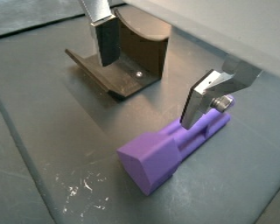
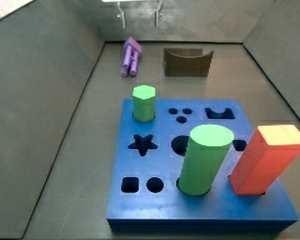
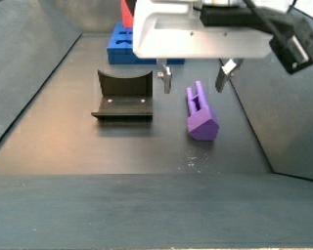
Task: Pick up the 3 prong object. Move up. Rotate the 3 prong object. Place the 3 prong object on the fixture. Regrasp the 3 prong object. Move to above the board. Insert the 3 prong object.
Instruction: Pick up the 3 prong object.
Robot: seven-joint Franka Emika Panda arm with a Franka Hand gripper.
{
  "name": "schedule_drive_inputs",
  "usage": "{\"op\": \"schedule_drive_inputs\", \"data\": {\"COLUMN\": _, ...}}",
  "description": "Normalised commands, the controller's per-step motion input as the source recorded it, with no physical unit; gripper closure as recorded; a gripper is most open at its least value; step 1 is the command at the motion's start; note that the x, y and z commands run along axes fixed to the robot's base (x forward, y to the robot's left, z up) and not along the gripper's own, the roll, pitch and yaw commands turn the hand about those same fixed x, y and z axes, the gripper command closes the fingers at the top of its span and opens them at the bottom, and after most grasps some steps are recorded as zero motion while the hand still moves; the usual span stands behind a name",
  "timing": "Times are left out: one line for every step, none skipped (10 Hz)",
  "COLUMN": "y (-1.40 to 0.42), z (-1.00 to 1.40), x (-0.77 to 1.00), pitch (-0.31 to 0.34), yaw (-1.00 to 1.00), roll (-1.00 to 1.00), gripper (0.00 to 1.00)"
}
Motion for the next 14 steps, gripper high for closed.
{"op": "schedule_drive_inputs", "data": {"y": 0.01, "z": -0.29, "x": -0.14, "pitch": -0.174, "yaw": -0.37, "roll": -0.05, "gripper": 0.00}}
{"op": "schedule_drive_inputs", "data": {"y": 0.02, "z": -0.25, "x": -0.19, "pitch": -0.204, "yaw": -0.44, "roll": -0.08, "gripper": 0.00}}
{"op": "schedule_drive_inputs", "data": {"y": 0.03, "z": -0.26, "x": -0.17, "pitch": -0.207, "yaw": -0.38, "roll": -0.06, "gripper": 0.00}}
{"op": "schedule_drive_inputs", "data": {"y": 0.06, "z": -0.29, "x": -0.13, "pitch": -0.196, "yaw": -0.33, "roll": -0.05, "gripper": 0.00}}
{"op": "schedule_drive_inputs", "data": {"y": 0.11, "z": -0.38, "x": -0.02, "pitch": -0.106, "yaw": -0.17, "roll": 0.00, "gripper": 0.00}}
{"op": "schedule_drive_inputs", "data": {"y": 0.17, "z": -0.44, "x": 0.00, "pitch": -0.059, "yaw": 0.02, "roll": 0.00, "gripper": 0.00}}
{"op": "schedule_drive_inputs", "data": {"y": 0.19, "z": -0.46, "x": 0.00, "pitch": -0.099, "yaw": 0.25, "roll": 0.00, "gripper": 0.00}}
{"op": "schedule_drive_inputs", "data": {"y": 0.16, "z": -0.42, "x": -0.03, "pitch": -0.091, "yaw": 0.23, "roll": 0.00, "gripper": 0.00}}
{"op": "schedule_drive_inputs", "data": {"y": 0.11, "z": -0.43, "x": -0.15, "pitch": -0.013, "yaw": 0.25, "roll": 0.08, "gripper": 0.00}}
{"op": "schedule_drive_inputs", "data": {"y": 0.00, "z": -0.31, "x": -0.32, "pitch": 0.000, "yaw": 0.20, "roll": 0.08, "gripper": 0.00}}
{"op": "schedule_drive_inputs", "data": {"y": 0.00, "z": -0.23, "x": -0.38, "pitch": -0.034, "yaw": 0.13, "roll": 0.02, "gripper": 0.00}}
{"op": "schedule_drive_inputs", "data": {"y": -0.04, "z": -0.27, "x": -0.19, "pitch": -0.097, "yaw": 0.07, "roll": 0.00, "gripper": 0.00}}
{"op": "schedule_drive_inputs", "data": {"y": -0.04, "z": -0.48, "x": 0.03, "pitch": -0.169, "yaw": 0.00, "roll": 0.00, "gripper": 0.00}}
{"op": "schedule_drive_inputs", "data": {"y": 0.00, "z": -0.49, "x": 0.16, "pitch": -0.271, "yaw": 0.00, "roll": -0.02, "gripper": 0.00}}
